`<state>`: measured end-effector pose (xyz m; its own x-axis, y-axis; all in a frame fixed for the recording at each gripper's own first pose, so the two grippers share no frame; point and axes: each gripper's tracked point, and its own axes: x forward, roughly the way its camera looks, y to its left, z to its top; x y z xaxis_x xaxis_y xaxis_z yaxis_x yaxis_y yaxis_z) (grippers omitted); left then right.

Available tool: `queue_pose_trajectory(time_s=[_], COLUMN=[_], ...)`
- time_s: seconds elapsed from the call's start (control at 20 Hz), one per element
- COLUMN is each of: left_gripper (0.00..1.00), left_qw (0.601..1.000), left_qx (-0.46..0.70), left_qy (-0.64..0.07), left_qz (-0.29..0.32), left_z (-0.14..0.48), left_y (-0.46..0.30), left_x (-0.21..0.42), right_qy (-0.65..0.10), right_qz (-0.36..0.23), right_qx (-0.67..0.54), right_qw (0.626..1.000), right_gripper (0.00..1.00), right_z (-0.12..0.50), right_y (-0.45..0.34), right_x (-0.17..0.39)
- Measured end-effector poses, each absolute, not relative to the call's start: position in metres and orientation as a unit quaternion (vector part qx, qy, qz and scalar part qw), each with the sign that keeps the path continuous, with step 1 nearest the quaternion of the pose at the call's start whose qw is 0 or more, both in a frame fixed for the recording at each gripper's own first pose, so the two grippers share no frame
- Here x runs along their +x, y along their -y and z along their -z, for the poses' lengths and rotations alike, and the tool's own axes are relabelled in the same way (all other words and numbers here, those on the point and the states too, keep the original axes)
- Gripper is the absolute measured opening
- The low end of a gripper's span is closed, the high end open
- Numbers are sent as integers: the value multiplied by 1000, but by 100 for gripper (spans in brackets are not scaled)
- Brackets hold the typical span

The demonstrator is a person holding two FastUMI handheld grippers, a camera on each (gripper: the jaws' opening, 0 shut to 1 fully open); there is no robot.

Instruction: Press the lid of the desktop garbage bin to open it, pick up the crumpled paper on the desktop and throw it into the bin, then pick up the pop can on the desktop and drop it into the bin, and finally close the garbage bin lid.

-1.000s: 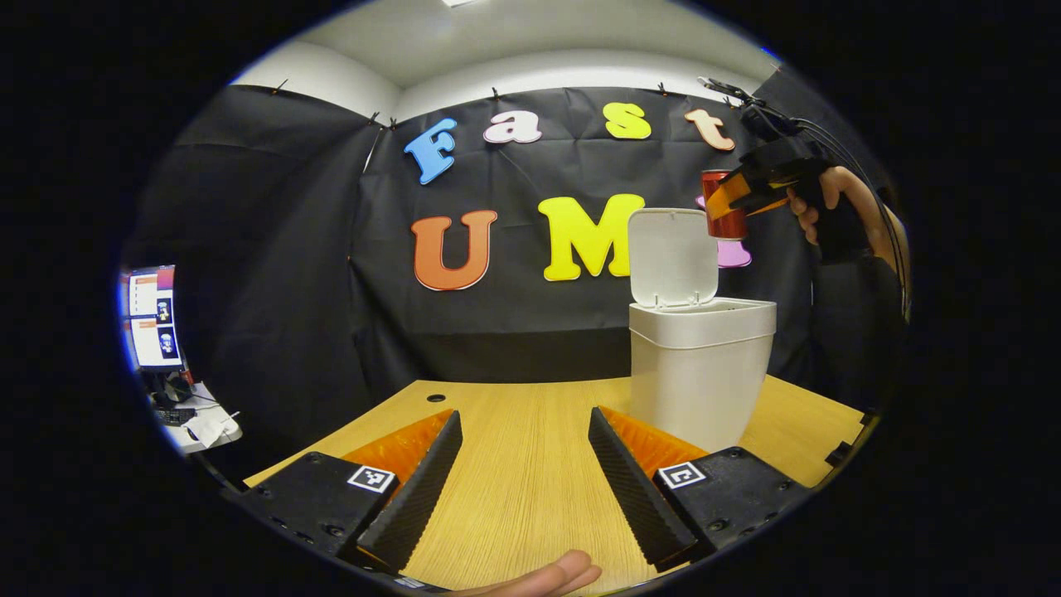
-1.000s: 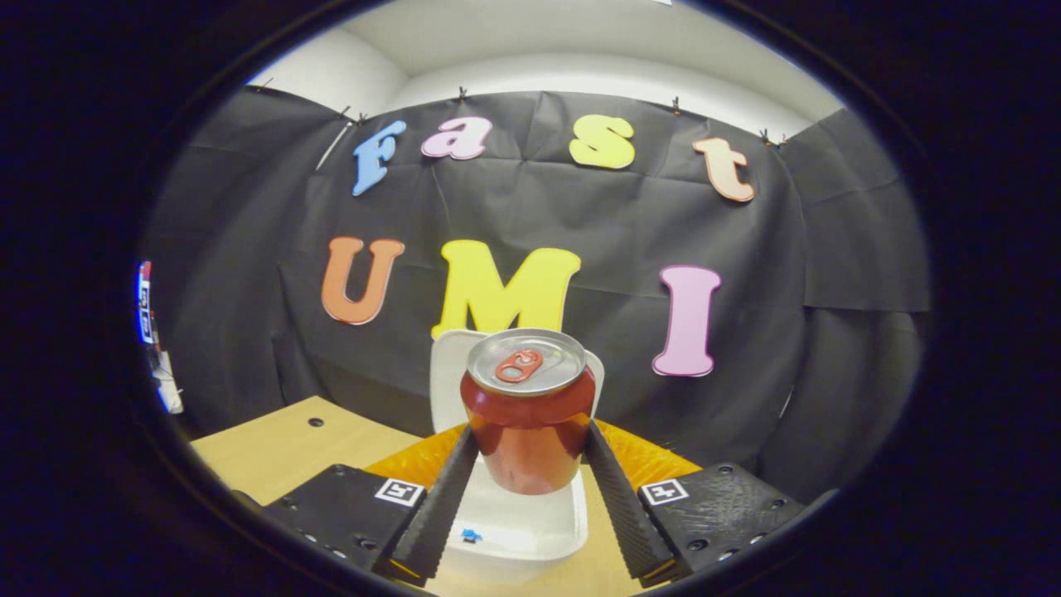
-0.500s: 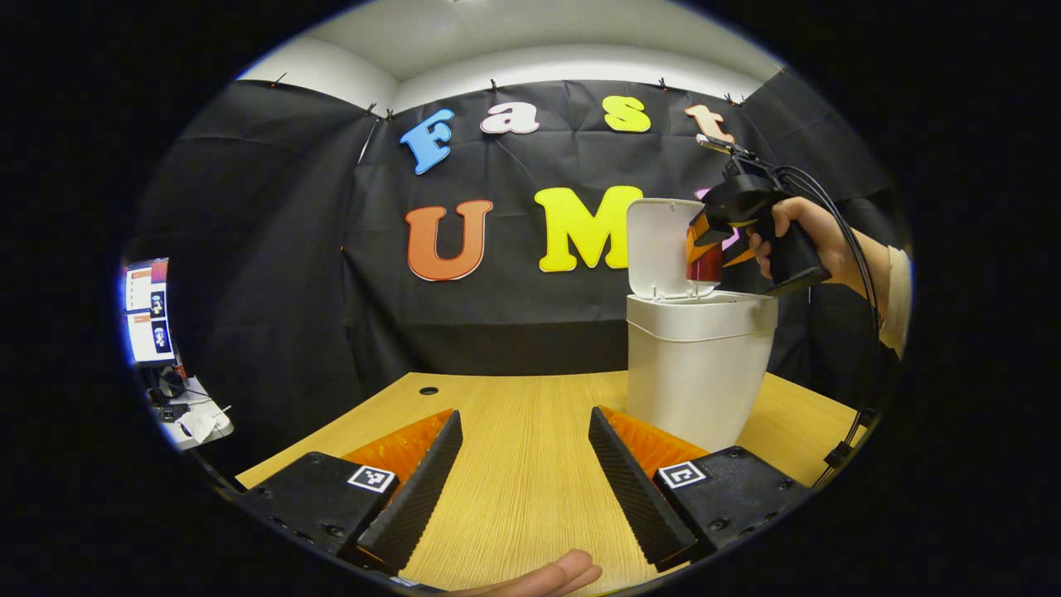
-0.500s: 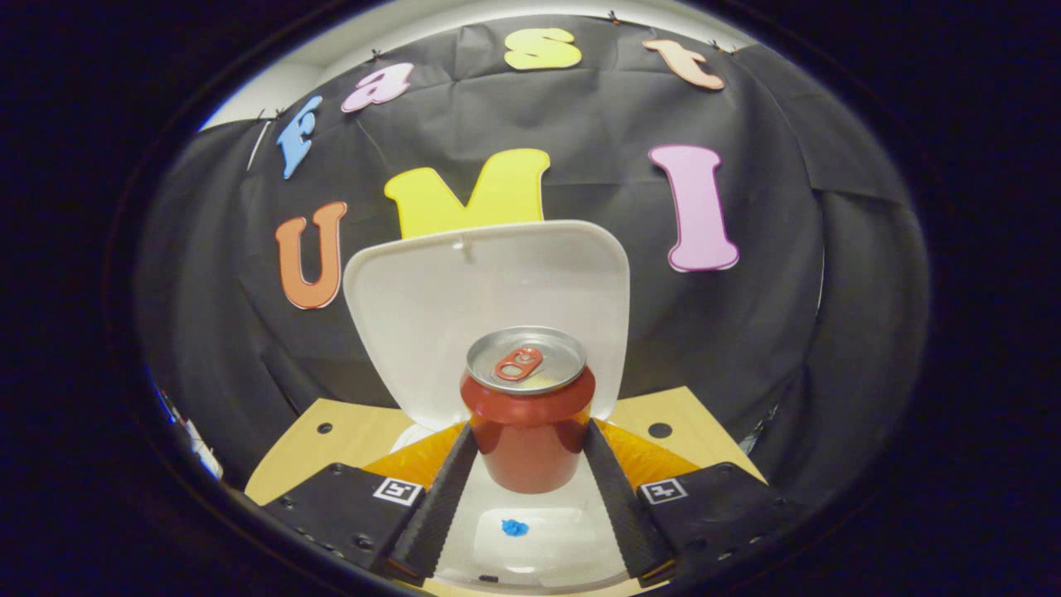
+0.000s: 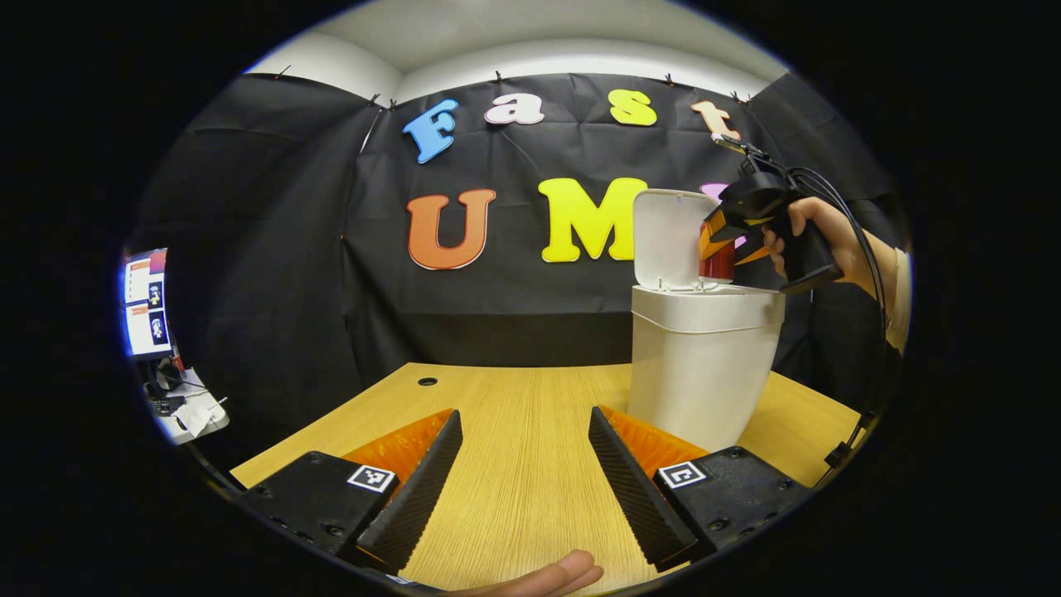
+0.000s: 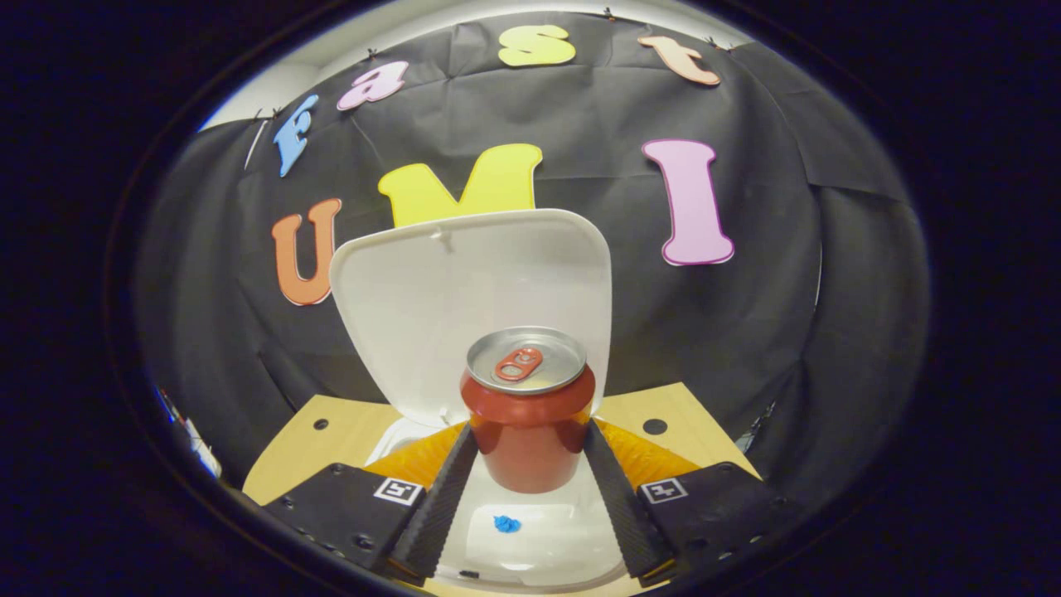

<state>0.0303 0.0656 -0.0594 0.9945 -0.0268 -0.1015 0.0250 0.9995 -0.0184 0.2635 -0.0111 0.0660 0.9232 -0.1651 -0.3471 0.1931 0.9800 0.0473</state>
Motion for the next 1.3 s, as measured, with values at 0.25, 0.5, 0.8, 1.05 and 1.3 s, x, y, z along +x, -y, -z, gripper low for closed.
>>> queue_pose_trajectory(time_s=[0.25,0.5,0.8,1.05,1.3], left_gripper=[99,99,99,99,99], left_qw=[998,998,998,998,998], left_qx=[-4,-7,-17,-7,-20], left_qy=[-54,-57,-67,-60,-63], left_qz=[12,12,7,15,14], left_z=[61,63,68,68,68], left_y=[-65,-67,-73,-73,-76], left_x=[32,32,34,36,39], right_qy=[-178,-133,-56,13,49], right_qz=[76,76,53,21,54], right_qx=[23,-24,-51,-25,-55], right_qw=[981,988,996,999,996], right_gripper=[81,93,93,94,92], right_z=[-65,-97,-157,-199,-222], right_y=[-9,-25,-48,-61,-46], right_x=[259,255,244,252,286])
